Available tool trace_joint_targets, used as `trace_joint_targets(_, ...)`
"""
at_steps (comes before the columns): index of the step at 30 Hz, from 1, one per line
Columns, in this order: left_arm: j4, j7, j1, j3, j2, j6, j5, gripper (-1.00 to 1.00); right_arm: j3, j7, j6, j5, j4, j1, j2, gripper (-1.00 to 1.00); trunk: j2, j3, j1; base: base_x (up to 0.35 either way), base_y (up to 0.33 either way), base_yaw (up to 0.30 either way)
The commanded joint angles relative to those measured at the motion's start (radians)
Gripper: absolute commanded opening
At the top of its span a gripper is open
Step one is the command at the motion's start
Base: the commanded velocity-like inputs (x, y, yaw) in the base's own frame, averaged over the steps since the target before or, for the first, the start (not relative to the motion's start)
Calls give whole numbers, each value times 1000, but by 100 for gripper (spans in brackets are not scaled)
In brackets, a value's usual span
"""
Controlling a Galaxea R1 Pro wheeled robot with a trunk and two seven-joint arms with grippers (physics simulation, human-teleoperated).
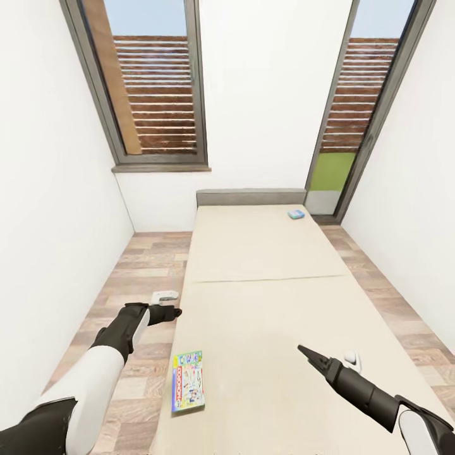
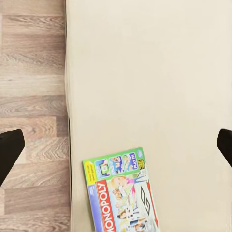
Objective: Put all the toys in the child's room - the three board games (two on the bed and one on the table), the two jigsaw puzzles on the table, and the tennis ball on the table - inside the toy box on the table in the child's room.
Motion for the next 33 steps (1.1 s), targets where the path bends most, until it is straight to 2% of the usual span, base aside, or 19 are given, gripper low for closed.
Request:
trace_joint_targets(1, -2, -8, -1, 8, -2, 4, -11, 100, -2, 4, 6, 1, 0, -1, 0, 100, -2, -4, 1, 0, 0, 0)
trace_joint_targets(33, -2, -8, -1, 5, -1, -43, -10, 100, -5, 7, 5, 2, 0, -1, 0, 100, -2, -56, 1, 0, 0, 0)
